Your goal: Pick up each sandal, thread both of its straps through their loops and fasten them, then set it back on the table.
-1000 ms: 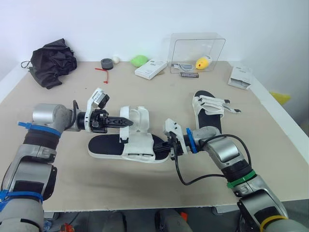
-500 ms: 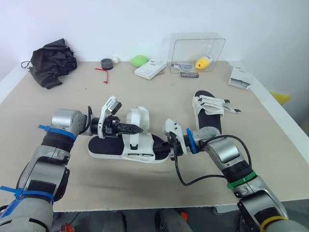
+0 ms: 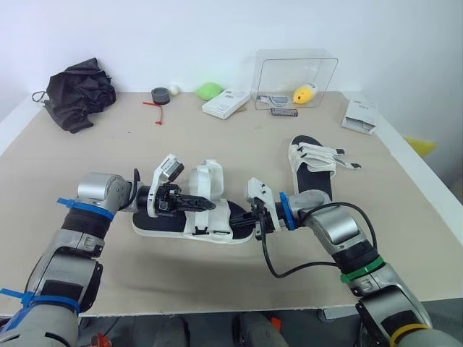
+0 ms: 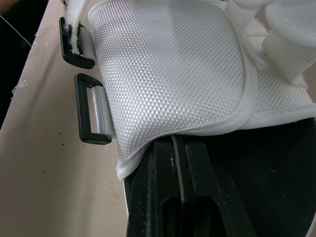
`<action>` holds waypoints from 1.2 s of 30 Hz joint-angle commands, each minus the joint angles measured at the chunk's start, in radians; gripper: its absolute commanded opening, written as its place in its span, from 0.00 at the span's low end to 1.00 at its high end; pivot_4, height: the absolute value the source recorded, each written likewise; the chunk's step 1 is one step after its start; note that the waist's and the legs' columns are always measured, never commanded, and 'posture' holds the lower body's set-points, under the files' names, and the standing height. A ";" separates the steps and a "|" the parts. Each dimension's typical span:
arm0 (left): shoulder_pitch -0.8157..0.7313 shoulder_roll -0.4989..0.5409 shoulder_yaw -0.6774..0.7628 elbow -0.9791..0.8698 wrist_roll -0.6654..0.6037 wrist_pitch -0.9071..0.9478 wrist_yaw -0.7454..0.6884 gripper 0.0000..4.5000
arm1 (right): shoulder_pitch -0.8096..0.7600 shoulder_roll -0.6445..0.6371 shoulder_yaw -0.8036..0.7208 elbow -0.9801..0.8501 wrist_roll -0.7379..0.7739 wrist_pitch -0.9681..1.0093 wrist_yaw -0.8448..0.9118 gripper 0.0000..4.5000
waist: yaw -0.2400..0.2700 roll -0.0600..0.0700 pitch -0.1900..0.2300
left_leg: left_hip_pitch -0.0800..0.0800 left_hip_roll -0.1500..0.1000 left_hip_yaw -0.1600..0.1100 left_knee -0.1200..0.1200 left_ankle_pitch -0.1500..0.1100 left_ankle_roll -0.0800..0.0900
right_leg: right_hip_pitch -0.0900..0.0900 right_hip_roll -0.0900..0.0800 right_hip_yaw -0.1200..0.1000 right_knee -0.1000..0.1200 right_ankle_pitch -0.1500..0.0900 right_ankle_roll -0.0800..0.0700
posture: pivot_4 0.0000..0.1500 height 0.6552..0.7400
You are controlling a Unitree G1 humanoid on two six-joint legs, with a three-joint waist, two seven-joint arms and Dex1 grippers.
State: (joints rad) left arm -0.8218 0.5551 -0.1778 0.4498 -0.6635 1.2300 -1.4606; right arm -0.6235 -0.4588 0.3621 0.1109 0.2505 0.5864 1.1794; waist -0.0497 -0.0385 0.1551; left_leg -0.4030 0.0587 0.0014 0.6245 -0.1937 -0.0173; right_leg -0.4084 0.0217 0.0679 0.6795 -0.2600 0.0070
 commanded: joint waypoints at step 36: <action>0.170 0.253 0.015 -0.438 -0.026 -0.243 -0.129 0.47 | 0.042 -0.007 0.046 0.054 -0.046 0.036 -0.021 0.00 | -0.002 0.002 0.000 | 0.002 0.002 0.000 -0.003 0.000 0.000 | 0.000 0.003 0.002 0.000 -0.002 -0.003 | 1.00 1.00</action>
State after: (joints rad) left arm -0.6272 0.7356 -0.1970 0.0987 -0.6071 0.8901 -1.5443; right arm -0.6182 -0.4491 0.3593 0.1102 0.2519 0.5863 1.1760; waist -0.0512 -0.0370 0.1551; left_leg -0.4009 0.0603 0.0013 0.6217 -0.1938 -0.0174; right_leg -0.4082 0.0250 0.0701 0.6797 -0.2623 0.0037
